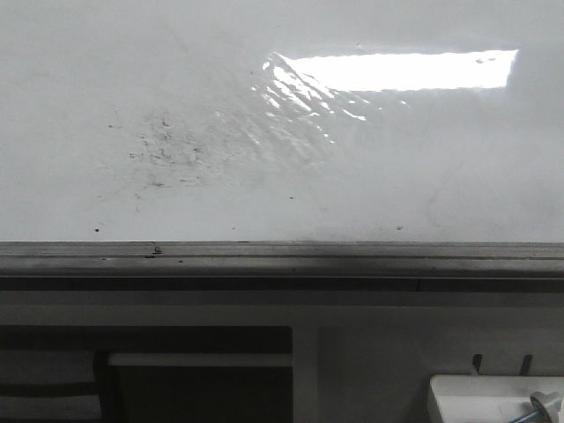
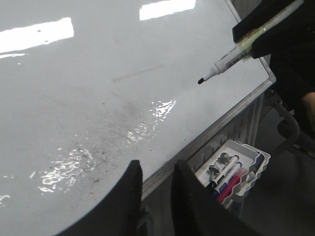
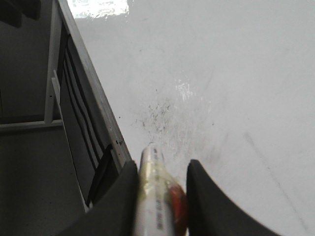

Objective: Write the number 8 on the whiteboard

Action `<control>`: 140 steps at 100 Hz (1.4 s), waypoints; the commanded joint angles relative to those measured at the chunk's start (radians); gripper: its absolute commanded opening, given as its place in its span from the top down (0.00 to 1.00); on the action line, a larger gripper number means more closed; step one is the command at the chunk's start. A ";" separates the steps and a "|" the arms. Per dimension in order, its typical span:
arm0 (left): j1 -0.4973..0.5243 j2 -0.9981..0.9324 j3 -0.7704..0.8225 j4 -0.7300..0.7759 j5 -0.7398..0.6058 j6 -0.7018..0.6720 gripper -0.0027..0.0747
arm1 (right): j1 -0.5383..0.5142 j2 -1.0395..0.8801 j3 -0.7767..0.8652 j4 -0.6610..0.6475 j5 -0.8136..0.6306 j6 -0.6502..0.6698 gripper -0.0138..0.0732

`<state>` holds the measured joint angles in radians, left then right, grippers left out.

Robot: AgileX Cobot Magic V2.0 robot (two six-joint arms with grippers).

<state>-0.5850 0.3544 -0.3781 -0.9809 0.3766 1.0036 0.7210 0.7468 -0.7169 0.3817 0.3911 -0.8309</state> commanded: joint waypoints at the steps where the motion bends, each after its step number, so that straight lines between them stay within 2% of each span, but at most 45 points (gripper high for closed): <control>1: 0.002 0.007 -0.010 -0.058 -0.013 -0.014 0.86 | -0.002 0.003 -0.029 0.024 -0.068 0.003 0.89; 28: 0.002 0.007 -0.007 -0.075 -0.006 -0.014 0.95 | -0.002 -0.031 0.012 0.057 -0.107 0.005 0.89; 38: 0.002 0.007 -0.007 -0.092 -0.002 -0.014 0.98 | -0.002 -0.083 0.112 0.062 -0.237 0.005 0.89; 47: 0.002 0.007 -0.007 -0.102 0.004 -0.014 0.99 | -0.002 -0.114 0.217 0.065 -0.410 0.005 0.89; 55: 0.002 0.007 -0.007 -0.102 0.004 -0.014 0.99 | -0.002 -0.111 0.265 0.107 -0.515 0.005 0.89; 85: 0.002 0.007 -0.007 -0.102 -0.003 -0.014 0.99 | -0.009 0.002 0.210 0.254 -0.520 0.005 0.89; 99: 0.002 0.007 -0.007 -0.102 -0.006 -0.012 0.99 | -0.030 0.062 0.133 0.256 -0.443 0.003 0.89; 110: 0.002 0.007 -0.007 -0.102 -0.006 -0.012 0.99 | -0.103 0.091 0.062 0.240 -0.262 0.003 0.89; 121: 0.002 0.007 -0.007 -0.102 -0.006 -0.012 0.99 | -0.194 0.096 -0.009 0.165 -0.113 0.003 0.89; 132: 0.002 0.007 -0.007 -0.102 -0.006 -0.012 0.99 | -0.258 0.096 -0.066 0.127 -0.038 0.003 0.89; 140: 0.002 0.007 -0.007 -0.102 -0.007 -0.010 0.99 | -0.268 0.096 -0.074 0.139 -0.020 0.003 0.89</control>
<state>-0.5850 0.3544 -0.3589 -1.0465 0.4124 0.9998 0.4714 0.8457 -0.7438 0.5171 0.3849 -0.8245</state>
